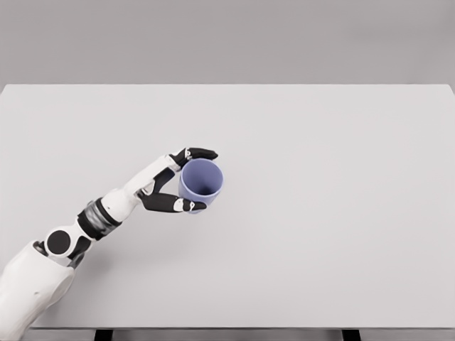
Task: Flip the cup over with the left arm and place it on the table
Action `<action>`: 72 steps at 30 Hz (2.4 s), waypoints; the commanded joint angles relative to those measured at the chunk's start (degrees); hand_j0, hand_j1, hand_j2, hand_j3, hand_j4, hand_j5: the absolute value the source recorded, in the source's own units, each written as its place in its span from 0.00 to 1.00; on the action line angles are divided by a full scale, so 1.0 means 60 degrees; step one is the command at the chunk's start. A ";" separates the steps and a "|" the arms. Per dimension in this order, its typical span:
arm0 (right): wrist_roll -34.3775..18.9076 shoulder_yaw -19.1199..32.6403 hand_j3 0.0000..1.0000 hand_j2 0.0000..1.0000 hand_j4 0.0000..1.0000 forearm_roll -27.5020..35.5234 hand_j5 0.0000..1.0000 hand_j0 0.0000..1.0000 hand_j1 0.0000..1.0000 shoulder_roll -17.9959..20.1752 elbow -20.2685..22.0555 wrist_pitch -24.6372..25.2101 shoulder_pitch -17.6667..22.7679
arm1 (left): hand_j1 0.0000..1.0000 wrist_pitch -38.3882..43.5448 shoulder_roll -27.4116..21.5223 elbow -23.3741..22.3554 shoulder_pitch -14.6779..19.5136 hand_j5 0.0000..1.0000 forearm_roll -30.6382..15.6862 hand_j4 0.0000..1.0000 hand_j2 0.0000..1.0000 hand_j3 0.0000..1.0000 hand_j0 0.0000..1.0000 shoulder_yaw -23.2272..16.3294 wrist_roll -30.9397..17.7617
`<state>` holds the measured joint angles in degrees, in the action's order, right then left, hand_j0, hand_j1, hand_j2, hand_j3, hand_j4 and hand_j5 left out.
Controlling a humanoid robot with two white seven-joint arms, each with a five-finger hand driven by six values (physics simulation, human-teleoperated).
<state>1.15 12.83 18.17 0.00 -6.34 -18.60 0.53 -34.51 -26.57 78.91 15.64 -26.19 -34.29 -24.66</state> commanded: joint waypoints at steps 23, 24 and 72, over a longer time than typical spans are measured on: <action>-0.0001 0.0001 1.00 1.00 1.00 0.0004 1.00 1.00 1.00 0.0000 0.0002 0.0009 0.0000 | 1.00 -0.0079 0.0136 -0.0202 0.0117 1.00 -0.0029 1.00 1.00 1.00 1.00 -0.0071 -0.0152; -0.0001 0.0001 1.00 1.00 1.00 0.0004 1.00 1.00 1.00 0.0000 0.0002 -0.0006 0.0000 | 1.00 -0.0079 0.0121 -0.0187 0.0132 1.00 -0.0029 1.00 1.00 1.00 1.00 -0.0056 -0.0152; -0.0001 0.0001 1.00 1.00 1.00 0.0004 1.00 1.00 1.00 0.0000 0.0002 -0.0006 0.0000 | 1.00 -0.0082 -0.3335 0.0179 0.0498 1.00 0.0176 1.00 1.00 1.00 1.00 0.0310 -0.0152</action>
<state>1.15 12.83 18.17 0.00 -6.34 -18.60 0.53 -35.07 -43.86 80.08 18.63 -24.71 -32.99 -25.57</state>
